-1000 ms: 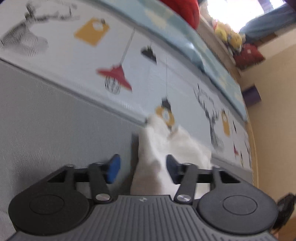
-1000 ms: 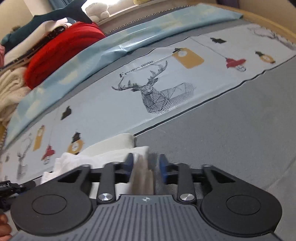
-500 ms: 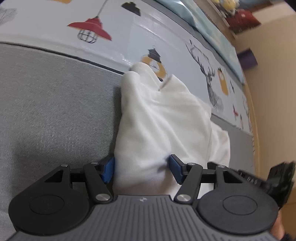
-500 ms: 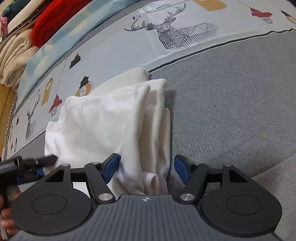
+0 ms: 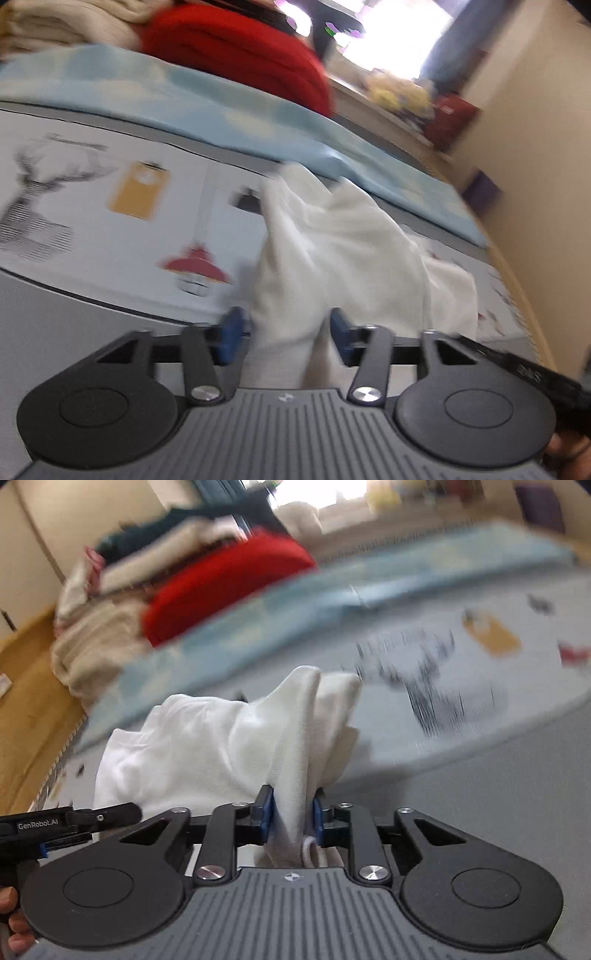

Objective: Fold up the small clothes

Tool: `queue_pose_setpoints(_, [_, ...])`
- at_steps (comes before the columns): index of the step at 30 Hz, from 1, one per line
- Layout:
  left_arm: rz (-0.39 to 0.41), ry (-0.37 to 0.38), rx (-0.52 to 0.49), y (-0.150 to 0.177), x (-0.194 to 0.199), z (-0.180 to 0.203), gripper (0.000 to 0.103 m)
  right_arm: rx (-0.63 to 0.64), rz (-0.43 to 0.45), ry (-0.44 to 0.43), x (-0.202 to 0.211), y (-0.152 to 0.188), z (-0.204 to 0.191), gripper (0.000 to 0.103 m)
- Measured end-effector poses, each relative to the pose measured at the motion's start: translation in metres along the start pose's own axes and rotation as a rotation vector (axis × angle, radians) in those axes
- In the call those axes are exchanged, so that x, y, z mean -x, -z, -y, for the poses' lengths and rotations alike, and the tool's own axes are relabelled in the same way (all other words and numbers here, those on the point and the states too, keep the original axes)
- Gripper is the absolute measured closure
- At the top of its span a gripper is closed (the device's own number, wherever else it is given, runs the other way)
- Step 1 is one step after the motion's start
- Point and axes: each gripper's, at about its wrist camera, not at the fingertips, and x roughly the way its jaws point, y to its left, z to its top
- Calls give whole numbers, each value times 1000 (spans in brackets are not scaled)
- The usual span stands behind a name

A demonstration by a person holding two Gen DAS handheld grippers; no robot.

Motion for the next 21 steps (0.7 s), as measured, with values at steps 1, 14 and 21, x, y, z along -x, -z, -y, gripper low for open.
queue_pose_setpoints(1, [-22,0,15,-1,-3,-4,42,11,19,30,-1,-2,-3,57])
queue_pose_setpoints(14, [-356,-68,-30,45,-49,-23,44,58,-336,159,-46,30,5,61])
queue_pose_setpoints(21, [-363,-73,-43,47,-48,-23,44,45,-335,124,-44,32,4,81])
